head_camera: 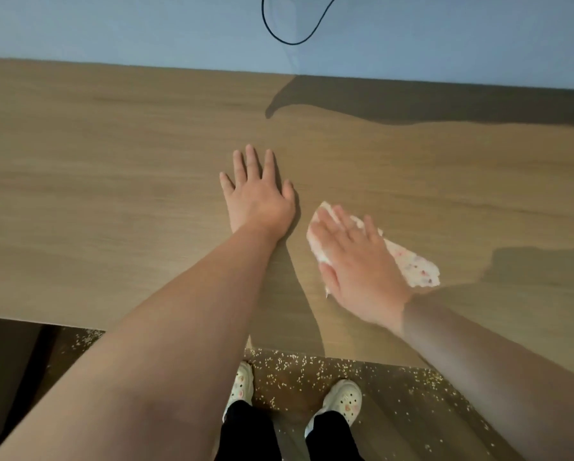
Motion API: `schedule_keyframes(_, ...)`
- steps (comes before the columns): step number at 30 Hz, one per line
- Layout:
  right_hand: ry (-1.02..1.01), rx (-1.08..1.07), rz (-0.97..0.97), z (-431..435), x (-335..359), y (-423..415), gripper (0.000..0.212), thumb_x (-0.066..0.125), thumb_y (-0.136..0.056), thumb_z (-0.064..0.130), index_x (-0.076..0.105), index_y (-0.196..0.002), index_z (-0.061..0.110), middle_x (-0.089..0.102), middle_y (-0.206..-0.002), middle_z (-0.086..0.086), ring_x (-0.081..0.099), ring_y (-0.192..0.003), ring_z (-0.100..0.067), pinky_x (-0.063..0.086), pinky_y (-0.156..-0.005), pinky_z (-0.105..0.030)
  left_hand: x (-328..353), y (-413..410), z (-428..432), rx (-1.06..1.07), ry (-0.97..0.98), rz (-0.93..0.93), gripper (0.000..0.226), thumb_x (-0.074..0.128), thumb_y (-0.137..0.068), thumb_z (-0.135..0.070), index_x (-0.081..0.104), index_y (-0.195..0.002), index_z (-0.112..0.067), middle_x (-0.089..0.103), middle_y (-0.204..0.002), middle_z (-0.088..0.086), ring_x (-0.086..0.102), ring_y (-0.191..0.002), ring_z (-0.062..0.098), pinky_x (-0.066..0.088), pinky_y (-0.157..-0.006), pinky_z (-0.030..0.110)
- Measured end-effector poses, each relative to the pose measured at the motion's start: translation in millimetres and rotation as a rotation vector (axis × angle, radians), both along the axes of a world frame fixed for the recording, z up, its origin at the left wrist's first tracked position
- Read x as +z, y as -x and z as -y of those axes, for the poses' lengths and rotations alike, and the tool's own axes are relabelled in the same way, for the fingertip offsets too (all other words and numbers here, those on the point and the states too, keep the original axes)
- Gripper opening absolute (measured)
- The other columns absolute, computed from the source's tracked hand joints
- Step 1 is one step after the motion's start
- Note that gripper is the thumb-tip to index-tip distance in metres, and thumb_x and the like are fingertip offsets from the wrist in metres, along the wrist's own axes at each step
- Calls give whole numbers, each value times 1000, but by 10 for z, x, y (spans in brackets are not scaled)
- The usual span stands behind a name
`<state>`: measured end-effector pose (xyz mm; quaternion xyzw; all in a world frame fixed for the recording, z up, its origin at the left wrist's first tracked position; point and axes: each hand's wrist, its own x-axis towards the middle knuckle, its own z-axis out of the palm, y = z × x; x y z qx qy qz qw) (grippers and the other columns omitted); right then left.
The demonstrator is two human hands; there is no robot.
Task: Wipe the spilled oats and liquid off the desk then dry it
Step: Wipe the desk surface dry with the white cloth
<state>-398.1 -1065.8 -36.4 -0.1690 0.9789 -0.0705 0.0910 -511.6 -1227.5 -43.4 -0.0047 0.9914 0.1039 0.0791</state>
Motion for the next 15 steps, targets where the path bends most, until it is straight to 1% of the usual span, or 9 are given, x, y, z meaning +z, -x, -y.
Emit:
schedule_keyframes(2, 26, 349, 18, -9, -21, -457, 55, 30, -99, 36, 25, -152, 20, 15, -162, -3, 8, -150, -23, 13, -120, -54, -2, -4, 2, 1, 0, -9, 64, 28, -99, -44, 10, -157, -22, -3, -164, 8, -9, -150, 25, -3, -120, 51)
schedule_keyframes(4, -14, 561, 0, -240, 3, -564, 54, 38, -96, 36, 31, -148, 23, 21, -159, -1, 15, -148, -21, 13, -121, -52, -12, 2, 2, 0, 3, -20, 65, 28, -98, -45, 11, -157, -23, -1, -164, 8, -8, -151, 25, -2, -121, 51)
schedule_keyframes(5, -41, 546, 12, -381, 36, -477, 55, 44, -94, 32, 32, -146, 24, 20, -159, -1, 17, -147, -22, 14, -120, -52, -18, 0, 3, 4, 6, -23, 65, 29, -98, -45, 11, -157, -23, -1, -164, 7, -8, -151, 25, -2, -121, 51)
schedule_keyframes(7, -116, 275, 96, -675, 78, -180, 58, 54, -87, 21, 29, -140, 22, 21, -159, -5, 24, -146, -30, 22, -117, -58, -26, -5, 2, 9, 14, -34, 65, 28, -98, -46, 12, -157, -23, 0, -164, 7, -7, -151, 25, -2, -121, 51)
schedule_keyframes(9, -154, -88, 25, -950, 99, 166, 52, 47, -90, 19, 30, -139, 18, 26, -155, -11, 33, -141, -35, 29, -110, -61, -29, -4, -3, 13, 8, -43, 65, 29, -98, -45, 13, -157, -23, 1, -164, 7, -7, -151, 25, -2, -121, 51)
schedule_keyframes(11, -91, -429, -37, -991, 121, 365, 51, 37, -95, 25, 31, -145, 13, 24, -158, -13, 25, -145, -34, 21, -115, -61, -25, -8, -4, 16, 0, -48, 65, 30, -98, -46, 14, -156, -23, 2, -164, 7, -6, -151, 25, -2, -121, 51)
schedule_keyframes(12, -55, -519, -44, -871, 108, 378, 53, 33, -96, 27, 30, -147, 12, 22, -159, -14, 20, -146, -34, 17, -117, -60, -21, -12, -6, 17, 1, -52, 65, 30, -98, -46, 15, -156, -23, 3, -164, 7, -6, -151, 25, -2, -121, 51)
schedule_keyframes(13, -47, -509, -63, -705, 70, 331, 54, 31, -94, 27, 30, -147, 11, 21, -159, -16, 20, -146, -35, 16, -117, -60, -18, -14, -6, 17, 3, -56, 65, 30, -98, -46, 15, -156, -23, 3, -164, 7, -5, -151, 25, -1, -121, 51)
schedule_keyframes(15, -11, -211, -63, -359, 24, 65, 58, 33, -90, 22, 28, -146, 13, 20, -158, -17, 23, -144, -36, 20, -116, -60, -10, -12, -7, 19, 1, -57, 65, 31, -97, -46, 16, -156, -23, 3, -164, 7, -5, -151, 24, -1, -121, 50)
